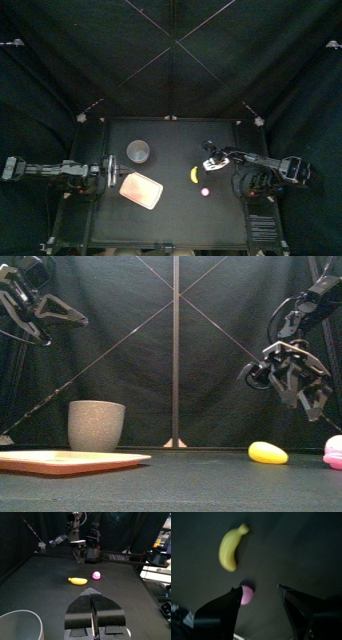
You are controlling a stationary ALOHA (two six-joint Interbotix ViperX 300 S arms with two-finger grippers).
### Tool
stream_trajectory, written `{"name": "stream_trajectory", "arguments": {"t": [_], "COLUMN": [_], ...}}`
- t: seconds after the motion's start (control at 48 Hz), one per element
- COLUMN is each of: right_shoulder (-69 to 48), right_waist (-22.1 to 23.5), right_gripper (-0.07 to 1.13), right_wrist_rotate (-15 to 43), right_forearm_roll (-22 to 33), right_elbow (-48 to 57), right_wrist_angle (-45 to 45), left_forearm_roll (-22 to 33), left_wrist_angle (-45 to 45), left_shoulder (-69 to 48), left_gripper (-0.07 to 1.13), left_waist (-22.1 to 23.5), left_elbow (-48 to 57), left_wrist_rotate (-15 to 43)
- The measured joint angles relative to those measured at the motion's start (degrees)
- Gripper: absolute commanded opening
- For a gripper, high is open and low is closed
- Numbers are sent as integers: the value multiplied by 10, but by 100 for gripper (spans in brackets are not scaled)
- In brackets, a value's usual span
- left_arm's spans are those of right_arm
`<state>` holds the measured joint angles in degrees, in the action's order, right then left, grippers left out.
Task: Pick the banana then place it on the pink plate
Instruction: Place banana on the pink plate
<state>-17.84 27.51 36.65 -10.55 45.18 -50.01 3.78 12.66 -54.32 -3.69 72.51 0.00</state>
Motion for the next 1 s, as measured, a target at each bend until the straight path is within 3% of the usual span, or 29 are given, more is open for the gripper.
{"name": "stream_trajectory", "arguments": {"t": [0.208, 0.458, 0.583, 1.0], "right_shoulder": [12, 81, 113, 201], "right_waist": [-124, -166, -169, -177], "right_gripper": [88, 88, 88, 85], "right_wrist_rotate": [151, 294, 316, 319], "right_forearm_roll": [90, 179, 198, 182], "right_elbow": [-1, 2, -12, -52], "right_wrist_angle": [128, 177, 178, 163], "left_forearm_roll": [3, 2, 3, 3], "left_wrist_angle": [-1, -1, -2, -3], "left_shoulder": [-1, 0, 0, 0], "left_gripper": [2, 2, 2, 2], "left_waist": [0, 0, 0, -1], "left_elbow": [3, 5, 11, 20], "left_wrist_rotate": [0, 0, 0, -1]}}
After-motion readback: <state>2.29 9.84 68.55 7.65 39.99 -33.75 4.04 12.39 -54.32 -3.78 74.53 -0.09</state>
